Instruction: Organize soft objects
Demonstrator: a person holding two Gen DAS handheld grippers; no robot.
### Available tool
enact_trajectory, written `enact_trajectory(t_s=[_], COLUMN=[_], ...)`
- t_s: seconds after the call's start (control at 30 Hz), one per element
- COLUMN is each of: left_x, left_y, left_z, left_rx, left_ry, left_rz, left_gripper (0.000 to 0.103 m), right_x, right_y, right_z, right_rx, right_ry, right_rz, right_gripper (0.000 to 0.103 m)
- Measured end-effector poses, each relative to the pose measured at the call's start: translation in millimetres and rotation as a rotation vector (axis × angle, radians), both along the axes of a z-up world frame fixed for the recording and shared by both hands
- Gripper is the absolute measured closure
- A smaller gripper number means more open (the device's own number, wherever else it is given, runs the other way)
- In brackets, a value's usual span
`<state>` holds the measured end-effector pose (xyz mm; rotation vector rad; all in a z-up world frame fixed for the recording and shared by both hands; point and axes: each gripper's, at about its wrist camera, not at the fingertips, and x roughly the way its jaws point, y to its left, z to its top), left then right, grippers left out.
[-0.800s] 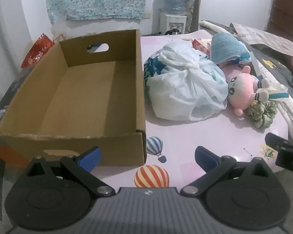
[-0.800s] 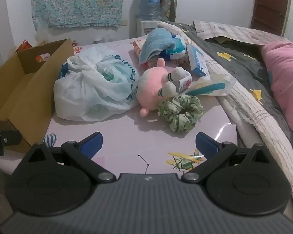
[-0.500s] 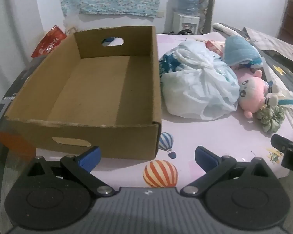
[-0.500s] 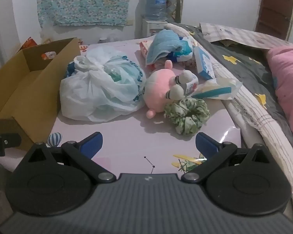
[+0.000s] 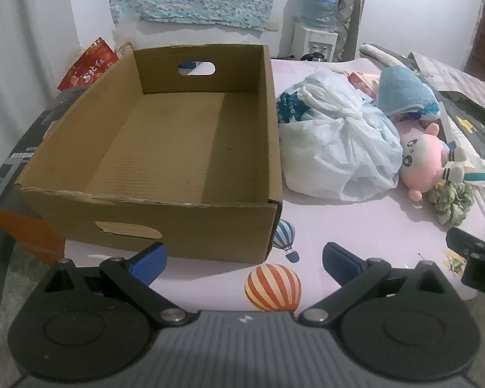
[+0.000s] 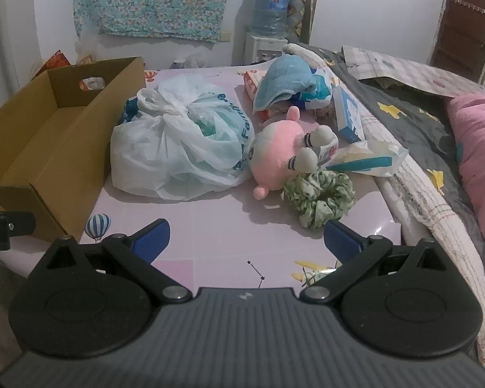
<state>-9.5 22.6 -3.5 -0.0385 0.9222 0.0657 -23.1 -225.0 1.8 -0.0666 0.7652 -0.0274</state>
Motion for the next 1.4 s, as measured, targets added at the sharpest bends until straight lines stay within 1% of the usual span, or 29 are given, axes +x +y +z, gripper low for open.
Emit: enact_trajectory(t_s=[0.3, 1.4], left_x=[-2, -2], left_y=[7, 9], left_z=[0, 1], left_rx=[-0.005, -0.006], left_ry=[-0.007, -0.006], left_rz=[0.007, 0.006], left_gripper=[0.000, 0.000], right_x=[1, 2], right_y=[4, 17], right_z=[0, 1], right_rx=[-0.009, -0.025], right_ry=[0.003, 0.007], right_rz=[0.009, 0.027], right_gripper=[0.001, 0.001])
